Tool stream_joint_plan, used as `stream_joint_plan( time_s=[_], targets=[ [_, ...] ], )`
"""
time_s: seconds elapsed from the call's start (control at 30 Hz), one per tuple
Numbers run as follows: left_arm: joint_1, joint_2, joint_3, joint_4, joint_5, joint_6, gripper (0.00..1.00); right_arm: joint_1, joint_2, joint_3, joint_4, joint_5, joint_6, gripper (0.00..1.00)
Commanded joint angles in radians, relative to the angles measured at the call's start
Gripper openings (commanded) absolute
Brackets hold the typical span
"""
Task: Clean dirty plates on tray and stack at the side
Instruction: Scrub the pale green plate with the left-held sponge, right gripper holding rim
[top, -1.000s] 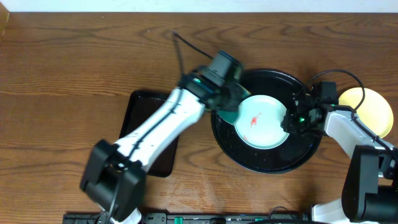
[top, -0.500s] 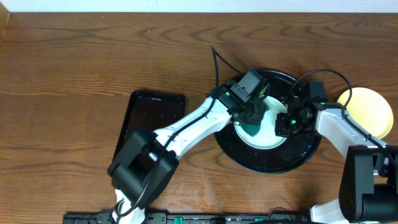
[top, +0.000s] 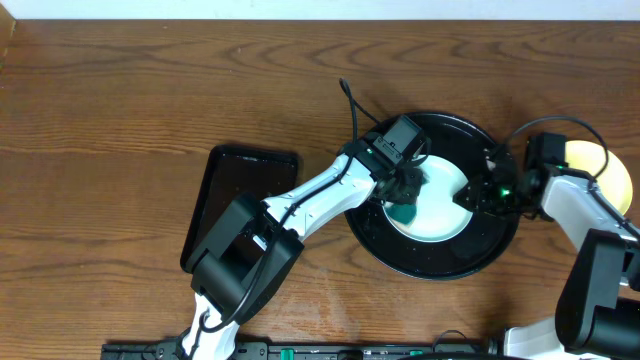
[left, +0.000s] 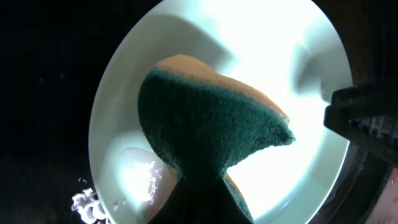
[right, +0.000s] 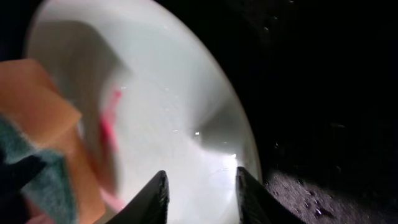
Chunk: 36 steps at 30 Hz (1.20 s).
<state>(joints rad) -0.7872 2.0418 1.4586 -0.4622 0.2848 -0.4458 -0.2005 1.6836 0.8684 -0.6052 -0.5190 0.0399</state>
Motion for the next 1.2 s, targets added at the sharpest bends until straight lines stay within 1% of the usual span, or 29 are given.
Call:
stream_joint_plan(
  time_s=[0.0,0.23,0.27,0.3,0.37,0.4,0.5,0.6,0.67,0.7,0.9,0.97,1.07,1.17],
  targets=[
    [0.006,-0.024,0.019,-0.008,-0.008,-0.001,0.08,-0.021,0.005,-0.017,-0.002,0.064,-0.043,0.36],
    [0.006,-0.024,0.019,-0.027,-0.008,-0.001,0.08,-0.007,0.005,-0.025,-0.004,0.291,0.092,0.34],
    [0.006,-0.024,0.019,-0.027,-0.008,-0.001,0.08,-0.007,0.005,-0.025,0.005,0.260,0.093,0.32],
    [0.005,-0.024,0.019,-0.027,-0.008,0.000,0.07,-0.007,0.004,-0.024,0.013,0.206,0.063,0.31],
    [0.005,-0.024,0.019,-0.030,-0.008,0.000,0.07,-0.007,-0.006,-0.021,0.030,0.046,-0.050,0.31],
    [0.005,-0.024,0.019,-0.033,-0.008,0.000,0.08,-0.008,-0.016,-0.019,0.035,0.019,-0.060,0.31],
    [0.005,-0.024,0.019,-0.035,-0.008,0.000,0.08,-0.009,-0.056,-0.018,0.024,0.035,-0.034,0.30],
    [0.005,-0.024,0.019,-0.043,-0.008,0.000,0.08,-0.009,-0.115,-0.018,-0.023,0.184,-0.022,0.30],
    [0.005,-0.024,0.019,-0.049,-0.008,0.000,0.07,-0.009,-0.145,-0.018,-0.023,0.288,0.054,0.29],
    [0.005,-0.024,0.019,-0.050,-0.008,0.000,0.08,-0.009,-0.153,-0.018,-0.023,0.299,0.073,0.29],
    [0.005,-0.024,0.019,-0.052,-0.008,0.000,0.07,0.010,-0.139,-0.043,-0.001,0.256,0.094,0.30],
    [0.005,-0.024,0.019,-0.052,-0.008,0.000,0.08,0.026,-0.126,-0.071,0.039,0.237,0.093,0.30],
    [0.005,-0.024,0.019,-0.058,-0.008,0.003,0.08,0.066,-0.108,-0.122,0.116,0.135,0.042,0.30],
    [0.005,-0.024,0.019,-0.064,-0.008,0.006,0.07,0.105,-0.089,-0.164,0.169,0.123,0.035,0.26]
  ],
)
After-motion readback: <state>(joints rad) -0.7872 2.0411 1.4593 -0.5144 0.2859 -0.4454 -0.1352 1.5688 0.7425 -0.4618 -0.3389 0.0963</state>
